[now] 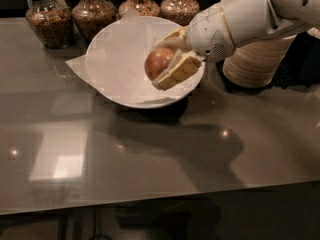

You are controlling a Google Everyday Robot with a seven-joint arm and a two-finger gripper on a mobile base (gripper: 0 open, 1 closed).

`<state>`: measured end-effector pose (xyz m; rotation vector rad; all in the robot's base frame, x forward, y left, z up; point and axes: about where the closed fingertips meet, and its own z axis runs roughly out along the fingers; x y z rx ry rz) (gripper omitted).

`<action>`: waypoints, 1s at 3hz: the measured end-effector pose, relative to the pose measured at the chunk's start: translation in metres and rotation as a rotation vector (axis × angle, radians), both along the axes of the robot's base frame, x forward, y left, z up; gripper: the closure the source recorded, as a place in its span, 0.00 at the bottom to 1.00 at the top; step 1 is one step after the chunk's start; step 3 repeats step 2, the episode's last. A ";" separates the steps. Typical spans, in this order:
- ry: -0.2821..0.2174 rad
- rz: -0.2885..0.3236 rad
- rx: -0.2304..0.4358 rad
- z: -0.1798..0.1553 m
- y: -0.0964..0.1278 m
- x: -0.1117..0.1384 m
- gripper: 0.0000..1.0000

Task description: Pick apple from white bowl

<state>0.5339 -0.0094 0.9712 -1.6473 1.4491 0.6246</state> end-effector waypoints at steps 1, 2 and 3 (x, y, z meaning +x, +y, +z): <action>0.010 -0.038 0.043 0.006 -0.023 -0.035 1.00; 0.010 -0.038 0.043 0.006 -0.023 -0.035 1.00; 0.010 -0.038 0.043 0.006 -0.023 -0.035 1.00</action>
Offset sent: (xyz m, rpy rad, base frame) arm -0.0277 -0.0132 0.0054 0.0322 0.0038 -0.0203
